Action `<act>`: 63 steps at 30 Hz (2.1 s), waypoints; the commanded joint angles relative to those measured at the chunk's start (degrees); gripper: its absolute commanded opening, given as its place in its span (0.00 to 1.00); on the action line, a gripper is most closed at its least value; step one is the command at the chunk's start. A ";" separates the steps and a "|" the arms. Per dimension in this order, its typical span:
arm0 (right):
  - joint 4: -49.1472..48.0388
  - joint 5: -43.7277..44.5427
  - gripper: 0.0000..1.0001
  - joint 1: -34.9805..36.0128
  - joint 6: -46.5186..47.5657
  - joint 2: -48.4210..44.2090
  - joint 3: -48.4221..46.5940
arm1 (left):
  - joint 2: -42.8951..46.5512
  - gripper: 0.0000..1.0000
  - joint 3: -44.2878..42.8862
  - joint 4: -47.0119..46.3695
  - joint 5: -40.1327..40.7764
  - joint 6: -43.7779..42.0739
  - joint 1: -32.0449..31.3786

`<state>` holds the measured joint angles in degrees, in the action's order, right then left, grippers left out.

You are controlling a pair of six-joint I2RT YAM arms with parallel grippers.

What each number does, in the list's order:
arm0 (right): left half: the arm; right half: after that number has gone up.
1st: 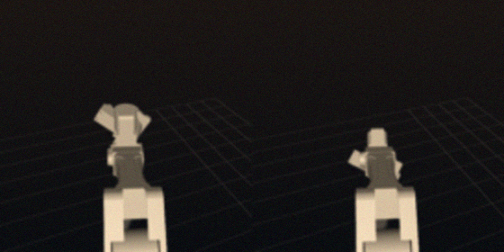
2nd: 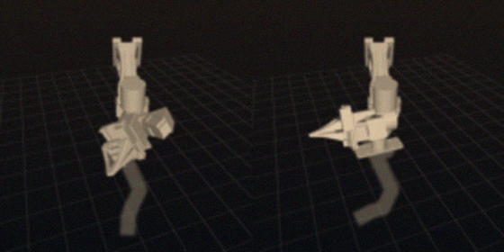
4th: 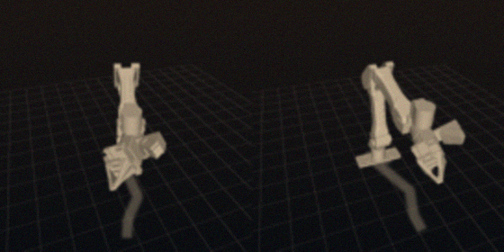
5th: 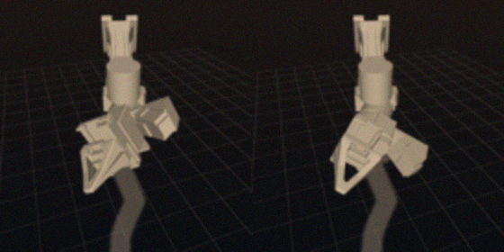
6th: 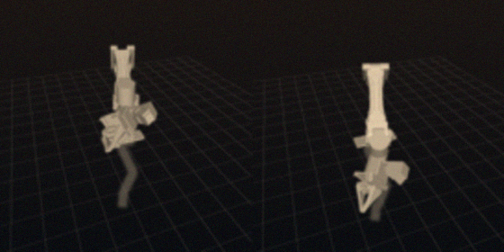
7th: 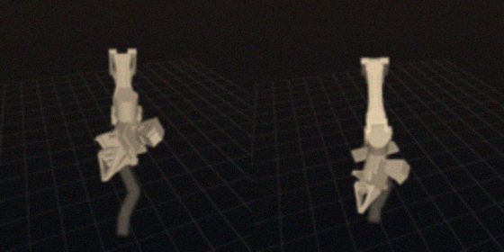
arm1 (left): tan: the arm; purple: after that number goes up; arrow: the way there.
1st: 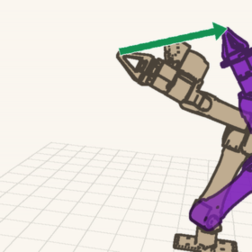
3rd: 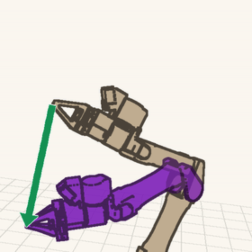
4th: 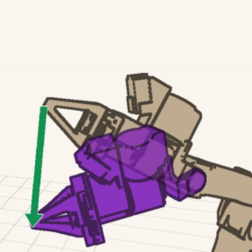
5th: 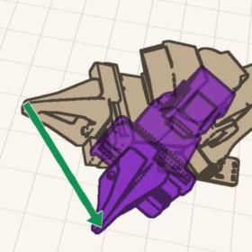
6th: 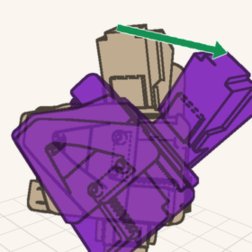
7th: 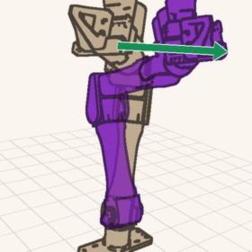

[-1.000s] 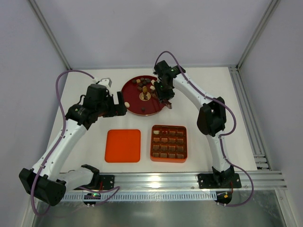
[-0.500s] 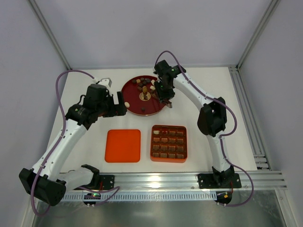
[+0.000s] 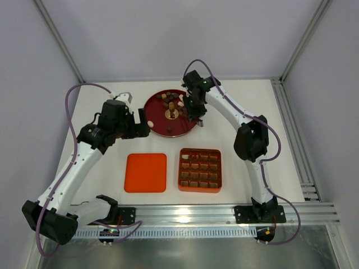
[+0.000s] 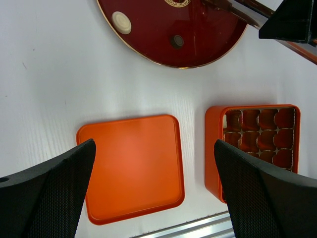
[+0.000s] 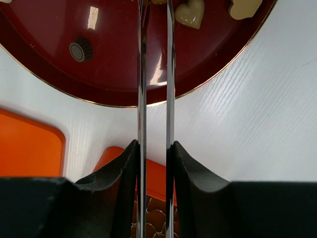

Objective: Pack the chocolate

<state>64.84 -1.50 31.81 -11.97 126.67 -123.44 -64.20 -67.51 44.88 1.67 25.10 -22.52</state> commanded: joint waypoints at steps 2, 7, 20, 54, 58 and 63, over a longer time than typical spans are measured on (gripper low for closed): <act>0.64 -0.26 0.32 -0.08 -0.34 -3.10 -4.17 | 1.28 1.00 -1.40 -0.41 -0.09 0.03 0.02; 0.73 -0.26 0.32 0.00 -0.51 -3.98 -4.97 | 1.54 1.00 -1.40 -0.32 0.09 -0.14 0.02; 0.55 -0.79 0.31 -0.08 -1.04 -5.56 -4.09 | 1.63 1.00 -1.05 -0.50 0.08 -0.05 0.02; 1.78 -0.61 0.31 2.46 -3.94 -27.87 16.47 | 2.15 1.00 2.47 -3.13 -1.50 0.47 0.02; 2.05 -0.52 0.31 3.34 -4.82 -32.53 21.56 | 1.89 1.00 2.99 -3.66 -1.50 0.47 0.02; 3.36 0.09 0.31 4.57 -6.14 -39.12 27.35 | 1.72 1.00 3.17 -4.28 -1.50 0.65 0.02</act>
<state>67.07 -1.85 35.62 -16.71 92.29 -98.45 -63.24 -64.53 43.16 0.82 25.28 -22.52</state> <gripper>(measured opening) 0.317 0.996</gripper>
